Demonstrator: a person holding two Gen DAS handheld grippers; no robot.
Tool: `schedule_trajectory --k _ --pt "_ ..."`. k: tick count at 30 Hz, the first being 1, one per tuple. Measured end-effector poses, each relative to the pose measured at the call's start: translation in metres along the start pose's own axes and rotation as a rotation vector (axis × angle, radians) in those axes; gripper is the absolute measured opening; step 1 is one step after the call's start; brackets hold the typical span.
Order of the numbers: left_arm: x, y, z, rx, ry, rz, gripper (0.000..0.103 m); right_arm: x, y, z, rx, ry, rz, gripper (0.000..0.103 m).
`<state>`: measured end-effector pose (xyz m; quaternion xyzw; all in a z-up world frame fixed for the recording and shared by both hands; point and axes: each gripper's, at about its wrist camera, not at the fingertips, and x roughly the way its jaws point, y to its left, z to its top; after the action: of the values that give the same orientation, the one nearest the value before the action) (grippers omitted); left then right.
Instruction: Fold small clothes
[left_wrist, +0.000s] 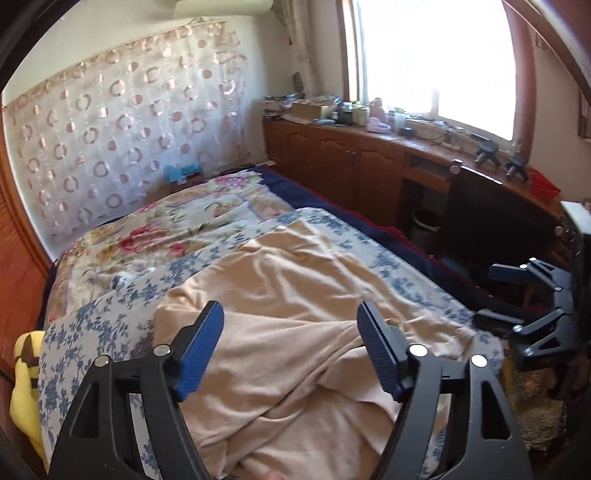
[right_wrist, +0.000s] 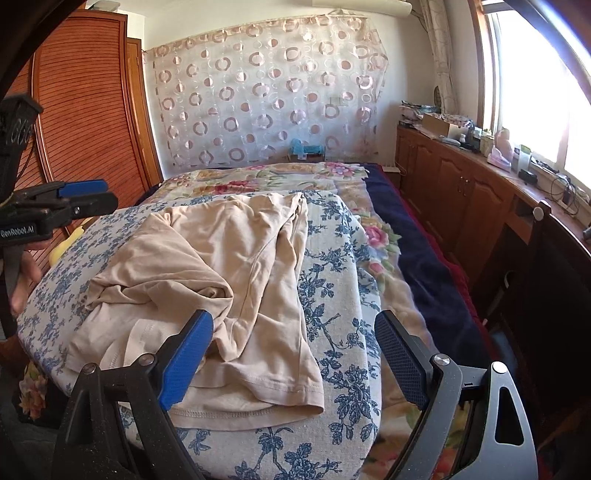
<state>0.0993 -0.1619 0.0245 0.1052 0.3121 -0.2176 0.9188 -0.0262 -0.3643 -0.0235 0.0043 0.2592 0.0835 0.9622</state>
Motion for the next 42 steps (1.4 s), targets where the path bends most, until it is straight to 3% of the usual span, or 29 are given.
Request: schedule_trajectory --k 10,16,21,24,25,31,35,42 --pt "0.002 0.061 -0.049 -0.106 0.049 0.031 0.077 0.024 0.02 0.019 -0.058 0.025 0.086 0.089" --pt "-0.005 0.099 -0.084 -0.172 0.081 0.085 0.077 0.047 0.063 0.027 -0.167 0.069 0.183 0.067" --pt "-0.008 0.116 -0.108 -0.212 0.103 0.104 0.077 0.082 0.097 0.03 -0.271 0.139 0.21 0.055" --pt "-0.009 0.122 -0.118 -0.231 0.108 0.108 0.077 0.096 0.099 0.027 -0.32 0.176 0.166 0.026" --pt "-0.01 0.123 -0.121 -0.236 0.108 0.106 0.077 0.097 0.096 0.026 -0.319 0.185 0.166 0.003" --pt "-0.014 0.129 -0.128 -0.263 0.096 0.09 0.077 0.049 0.053 0.028 -0.222 0.104 0.175 0.002" --pt "-0.016 0.129 -0.131 -0.28 0.083 0.08 0.077 0.008 0.02 0.012 -0.17 0.075 0.14 0.002" --pt "-0.017 0.125 -0.132 -0.28 0.079 0.076 0.077 -0.013 -0.017 -0.018 -0.122 0.148 0.068 0.002"
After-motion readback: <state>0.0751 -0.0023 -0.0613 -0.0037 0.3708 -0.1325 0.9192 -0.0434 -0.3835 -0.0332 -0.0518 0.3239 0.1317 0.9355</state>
